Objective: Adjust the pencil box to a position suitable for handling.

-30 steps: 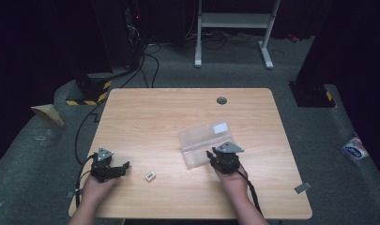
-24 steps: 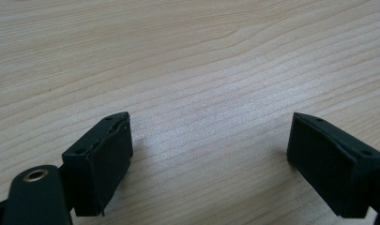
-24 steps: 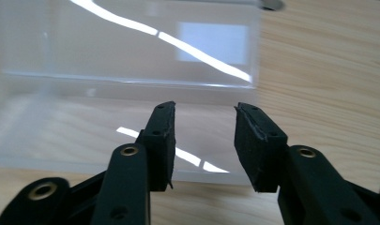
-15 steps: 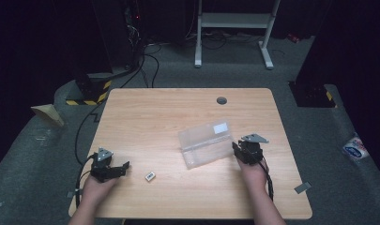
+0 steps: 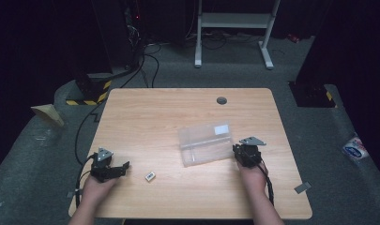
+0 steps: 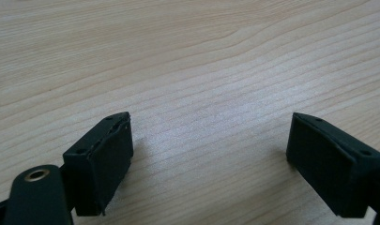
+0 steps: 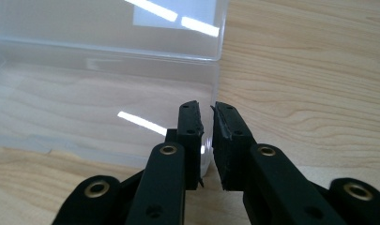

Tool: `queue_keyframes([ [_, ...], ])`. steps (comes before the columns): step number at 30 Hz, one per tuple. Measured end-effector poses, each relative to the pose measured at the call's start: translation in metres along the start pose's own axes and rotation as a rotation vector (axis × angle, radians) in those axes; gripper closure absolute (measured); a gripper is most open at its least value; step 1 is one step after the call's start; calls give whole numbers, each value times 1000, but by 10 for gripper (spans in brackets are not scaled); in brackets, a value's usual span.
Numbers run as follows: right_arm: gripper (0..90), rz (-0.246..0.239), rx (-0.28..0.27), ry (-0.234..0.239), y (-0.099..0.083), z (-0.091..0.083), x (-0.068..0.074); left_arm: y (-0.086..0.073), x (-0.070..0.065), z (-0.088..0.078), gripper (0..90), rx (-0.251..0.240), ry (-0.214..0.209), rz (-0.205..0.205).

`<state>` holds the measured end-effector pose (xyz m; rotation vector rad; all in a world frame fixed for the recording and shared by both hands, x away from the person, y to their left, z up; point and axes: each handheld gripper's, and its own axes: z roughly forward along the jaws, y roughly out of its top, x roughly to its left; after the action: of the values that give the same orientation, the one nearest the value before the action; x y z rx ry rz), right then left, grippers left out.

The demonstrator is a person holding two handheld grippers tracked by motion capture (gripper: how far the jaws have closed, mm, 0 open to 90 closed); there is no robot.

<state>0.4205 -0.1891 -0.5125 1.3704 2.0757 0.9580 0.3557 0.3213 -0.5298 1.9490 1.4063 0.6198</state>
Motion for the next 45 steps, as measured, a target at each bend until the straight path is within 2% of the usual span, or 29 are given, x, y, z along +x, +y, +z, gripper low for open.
queue_keyframes([
  [9, 793, -23, 0, 25, -6, -2, 18, 0, 0, 0, 152, 0, 0, 1],
  [21, 793, -64, 6, 43, -2, 4, 36, 0, 0, 0, 153, 0, 1, 0],
  [31, 761, -55, 9, 50, -2, 3, 38, 0, 0, 0, 153, -1, 0, 0],
  [35, 696, -51, -19, 53, 0, -4, 36, 0, 0, 0, 153, 0, -2, 2],
  [38, 625, -35, -40, 52, 1, -12, 28, 0, 0, 0, 153, 0, -2, 2],
  [40, 611, -30, -44, 48, 0, -14, 24, 0, 0, 0, 153, -1, -2, 2],
  [45, 551, 8, -54, 13, -8, -26, 3, 0, 0, 0, 153, 0, -1, 2],
])
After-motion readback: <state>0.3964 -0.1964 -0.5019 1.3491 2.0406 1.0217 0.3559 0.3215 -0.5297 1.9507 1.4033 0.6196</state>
